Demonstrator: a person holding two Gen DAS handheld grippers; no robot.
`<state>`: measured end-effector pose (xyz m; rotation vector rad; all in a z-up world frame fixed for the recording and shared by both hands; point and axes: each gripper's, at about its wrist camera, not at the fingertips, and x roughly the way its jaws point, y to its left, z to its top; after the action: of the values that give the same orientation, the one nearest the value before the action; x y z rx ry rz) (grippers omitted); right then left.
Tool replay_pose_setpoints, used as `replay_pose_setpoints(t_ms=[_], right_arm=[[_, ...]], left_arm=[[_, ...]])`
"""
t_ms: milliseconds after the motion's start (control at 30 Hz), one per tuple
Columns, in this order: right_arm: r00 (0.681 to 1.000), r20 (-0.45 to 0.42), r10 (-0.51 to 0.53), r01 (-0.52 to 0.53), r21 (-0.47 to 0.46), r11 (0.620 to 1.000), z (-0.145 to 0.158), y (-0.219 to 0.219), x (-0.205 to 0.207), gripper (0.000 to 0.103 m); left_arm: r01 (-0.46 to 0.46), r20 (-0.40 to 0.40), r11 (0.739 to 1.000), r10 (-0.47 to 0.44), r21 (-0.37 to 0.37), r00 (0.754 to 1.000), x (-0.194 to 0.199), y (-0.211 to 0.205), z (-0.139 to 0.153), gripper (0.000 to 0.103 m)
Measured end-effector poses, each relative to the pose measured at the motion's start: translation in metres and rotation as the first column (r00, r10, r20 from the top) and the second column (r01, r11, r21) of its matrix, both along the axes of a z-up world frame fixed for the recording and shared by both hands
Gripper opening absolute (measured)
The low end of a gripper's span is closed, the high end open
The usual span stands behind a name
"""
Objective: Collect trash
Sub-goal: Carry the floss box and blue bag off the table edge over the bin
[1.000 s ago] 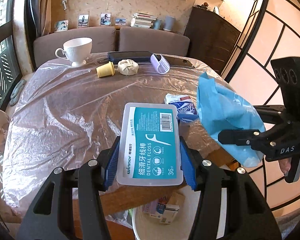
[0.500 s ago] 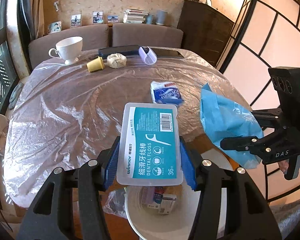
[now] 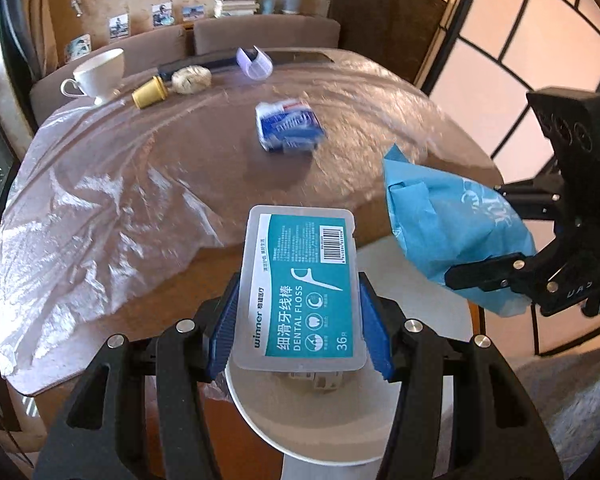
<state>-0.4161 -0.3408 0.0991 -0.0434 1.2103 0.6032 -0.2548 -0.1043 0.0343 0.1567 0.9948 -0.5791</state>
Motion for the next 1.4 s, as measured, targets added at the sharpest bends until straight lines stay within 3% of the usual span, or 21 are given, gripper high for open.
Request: replay_pose_setpoints(t_ms=[700, 1400], right_arm=[[0.994, -0.107, 0.028, -0.032, -0.036, 0.999, -0.037, -0.008, -0.029, 0.056], [0.988, -0.148, 0.042, -0.060, -0.116, 0.991, -0.078, 0.021, -0.012, 0.056]], left_arm=[[0.102, -0.067, 0.989, -0.095, 0.110, 0.993, -0.022, -0.013, -0.029, 0.055], [0.167, -0.162, 0.972, -0.140, 0.165, 0.977, -0.019, -0.020, -0.076, 0.055]])
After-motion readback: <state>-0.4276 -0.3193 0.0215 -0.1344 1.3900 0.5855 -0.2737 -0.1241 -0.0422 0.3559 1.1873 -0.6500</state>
